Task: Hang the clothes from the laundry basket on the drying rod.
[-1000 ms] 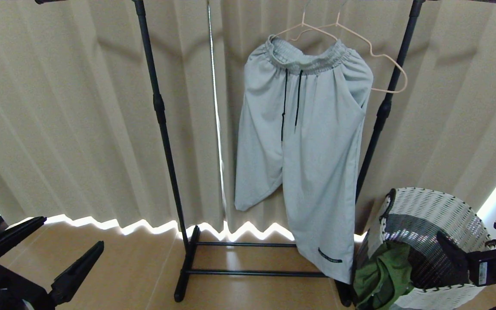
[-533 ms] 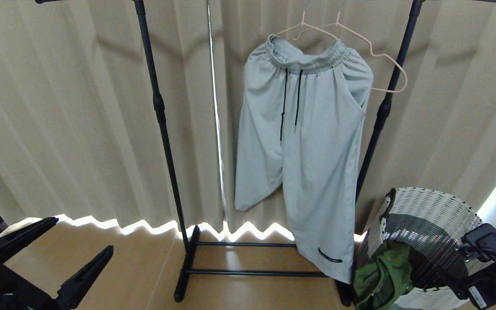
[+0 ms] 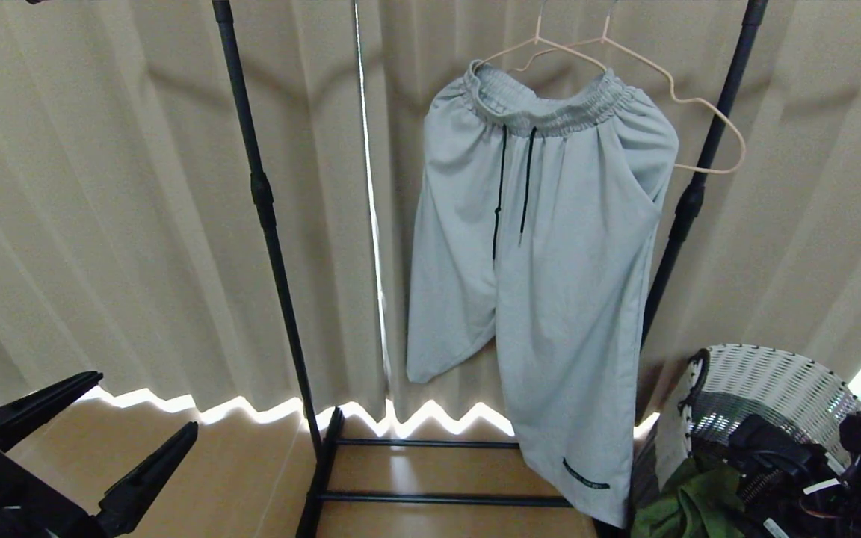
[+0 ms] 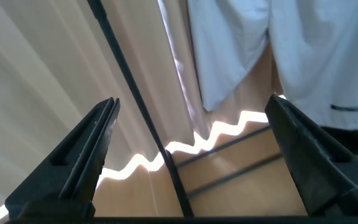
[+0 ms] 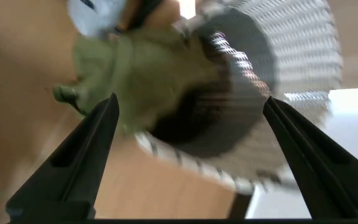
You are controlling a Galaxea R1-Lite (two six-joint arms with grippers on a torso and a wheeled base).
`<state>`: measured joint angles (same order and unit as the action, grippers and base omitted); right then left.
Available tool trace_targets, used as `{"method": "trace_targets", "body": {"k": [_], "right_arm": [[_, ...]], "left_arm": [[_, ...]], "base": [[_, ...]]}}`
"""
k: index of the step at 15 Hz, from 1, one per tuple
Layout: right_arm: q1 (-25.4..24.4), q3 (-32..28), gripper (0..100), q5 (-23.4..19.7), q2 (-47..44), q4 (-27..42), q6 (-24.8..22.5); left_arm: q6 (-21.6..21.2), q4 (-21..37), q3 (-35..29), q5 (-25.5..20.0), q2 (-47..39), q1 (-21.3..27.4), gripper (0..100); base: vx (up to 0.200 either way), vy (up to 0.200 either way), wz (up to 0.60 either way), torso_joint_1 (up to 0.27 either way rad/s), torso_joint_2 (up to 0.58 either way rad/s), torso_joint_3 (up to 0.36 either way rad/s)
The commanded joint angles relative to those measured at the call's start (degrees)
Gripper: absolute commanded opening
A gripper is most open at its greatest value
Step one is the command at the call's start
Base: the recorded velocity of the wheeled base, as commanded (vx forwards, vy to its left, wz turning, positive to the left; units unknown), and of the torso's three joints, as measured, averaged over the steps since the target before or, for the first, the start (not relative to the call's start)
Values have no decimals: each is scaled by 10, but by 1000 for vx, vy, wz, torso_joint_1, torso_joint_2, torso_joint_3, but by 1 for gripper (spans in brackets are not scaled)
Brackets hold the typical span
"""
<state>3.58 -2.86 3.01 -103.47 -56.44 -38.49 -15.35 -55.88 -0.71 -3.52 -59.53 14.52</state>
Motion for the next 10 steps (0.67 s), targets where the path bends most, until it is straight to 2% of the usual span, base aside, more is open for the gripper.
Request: {"method": "trace_targets", "body": {"k": [1, 6, 9, 10], "right_arm": [[-1, -12, 100, -1, -50, -1, 0], [-2, -27, 100, -1, -111, -2, 0], [-2, -38, 100, 2, -163, -50, 1], [-2, -36, 100, 2, -197, -95, 1]], "left_arm": [[-1, 0, 4, -1, 1, 1, 100], [-1, 0, 4, -4, 1, 1, 100], [0, 0, 5, -4, 0, 1, 100], [-1, 0, 5, -4, 1, 1, 100]], "base": [[0, 0, 0, 0, 0, 0], [0, 0, 0, 0, 0, 0], [0, 0, 0, 0, 0, 0], [0, 0, 0, 0, 0, 0]]}}
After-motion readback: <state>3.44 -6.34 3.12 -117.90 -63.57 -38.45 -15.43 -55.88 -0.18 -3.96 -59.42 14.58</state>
